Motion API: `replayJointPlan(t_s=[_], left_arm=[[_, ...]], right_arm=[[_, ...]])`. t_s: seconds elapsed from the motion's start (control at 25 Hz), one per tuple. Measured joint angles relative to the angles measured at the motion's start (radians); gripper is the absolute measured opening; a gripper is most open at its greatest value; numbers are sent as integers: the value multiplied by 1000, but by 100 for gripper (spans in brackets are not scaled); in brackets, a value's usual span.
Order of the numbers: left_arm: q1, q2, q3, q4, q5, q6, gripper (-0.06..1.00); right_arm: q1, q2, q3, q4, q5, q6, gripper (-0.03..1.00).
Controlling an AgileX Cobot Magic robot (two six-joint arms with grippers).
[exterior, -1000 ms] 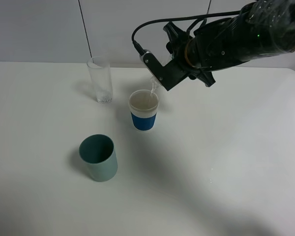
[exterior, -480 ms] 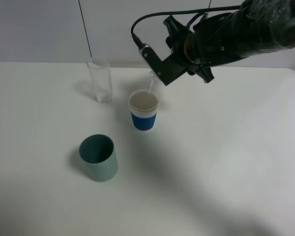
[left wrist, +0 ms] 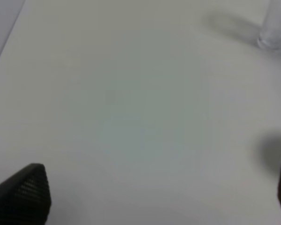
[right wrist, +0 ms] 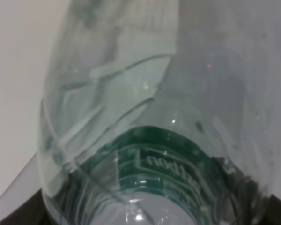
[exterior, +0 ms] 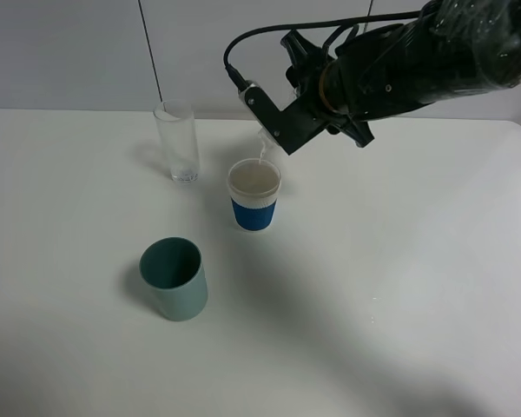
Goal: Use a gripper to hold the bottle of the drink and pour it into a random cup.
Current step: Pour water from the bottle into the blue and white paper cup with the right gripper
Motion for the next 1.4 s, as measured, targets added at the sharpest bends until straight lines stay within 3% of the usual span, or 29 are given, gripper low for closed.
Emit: replayJointPlan(t_s=[1.4], left_arm=[[0,0,0,0,0,0,98]], right_arm=[[12,0,0,-36,32,-70,55]])
